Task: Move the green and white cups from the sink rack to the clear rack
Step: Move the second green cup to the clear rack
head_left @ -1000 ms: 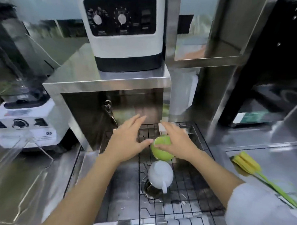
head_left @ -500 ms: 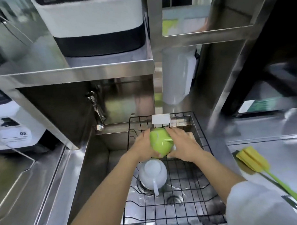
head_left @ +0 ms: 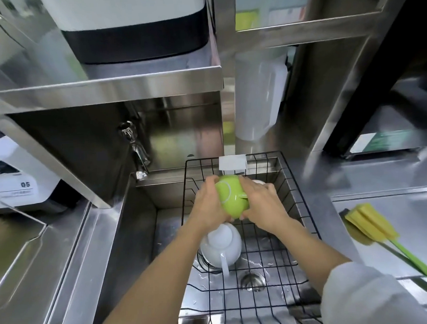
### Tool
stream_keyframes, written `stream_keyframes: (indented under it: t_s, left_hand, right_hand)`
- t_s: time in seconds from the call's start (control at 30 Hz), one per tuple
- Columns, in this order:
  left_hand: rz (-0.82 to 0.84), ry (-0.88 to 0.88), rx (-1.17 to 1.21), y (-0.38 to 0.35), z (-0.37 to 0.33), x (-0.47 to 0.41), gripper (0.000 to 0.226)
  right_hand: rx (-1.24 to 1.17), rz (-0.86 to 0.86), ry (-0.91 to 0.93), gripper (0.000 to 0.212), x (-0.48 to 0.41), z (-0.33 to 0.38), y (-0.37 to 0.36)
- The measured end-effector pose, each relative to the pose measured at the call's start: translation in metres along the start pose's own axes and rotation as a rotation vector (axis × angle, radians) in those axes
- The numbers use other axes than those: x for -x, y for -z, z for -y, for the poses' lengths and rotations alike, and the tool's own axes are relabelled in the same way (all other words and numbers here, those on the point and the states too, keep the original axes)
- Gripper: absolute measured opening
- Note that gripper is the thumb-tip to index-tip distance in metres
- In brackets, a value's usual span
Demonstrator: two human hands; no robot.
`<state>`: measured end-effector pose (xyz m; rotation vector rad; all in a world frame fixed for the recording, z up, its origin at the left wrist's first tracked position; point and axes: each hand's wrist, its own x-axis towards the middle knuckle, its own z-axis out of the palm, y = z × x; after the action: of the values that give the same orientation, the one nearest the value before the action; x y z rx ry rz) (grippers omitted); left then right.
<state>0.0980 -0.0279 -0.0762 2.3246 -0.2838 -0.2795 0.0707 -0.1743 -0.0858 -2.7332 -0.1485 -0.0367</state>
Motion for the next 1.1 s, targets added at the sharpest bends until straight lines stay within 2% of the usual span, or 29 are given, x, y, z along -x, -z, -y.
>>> stream_keyframes:
  t_s: [0.13, 0.27, 0.47, 0.67, 0.77, 1.1]
  left_hand:
    - [-0.083, -0.094, 0.017, 0.018, -0.016, 0.006, 0.124]
    - [-0.125, -0.260, 0.002, 0.053, -0.037, 0.016, 0.105]
    - [-0.235, -0.439, 0.008, 0.100, -0.048, 0.050, 0.114]
    - [-0.386, -0.499, -0.128, 0.174, -0.018, 0.102, 0.105]
    - [-0.441, -0.455, -0.076, 0.222, 0.006, 0.130, 0.104]
    - [-0.468, -0.342, -0.029, 0.375, 0.099, 0.190, 0.083]
  right_hand:
    - [-0.068, -0.163, 0.079, 0.094, 0.003, 0.000, 0.017]
    - [-0.083, -0.300, 0.190, 0.093, 0.008, 0.011, 0.045]
    - [-0.028, -0.493, 0.344, 0.084, 0.021, 0.054, 0.077]
    - [-0.101, -0.469, 0.496, 0.080, 0.026, 0.131, 0.087]
    - [-0.160, -0.460, 0.593, 0.084, 0.018, 0.187, 0.089]
    - [-0.189, -0.418, 0.768, 0.085, -0.034, 0.364, 0.053]
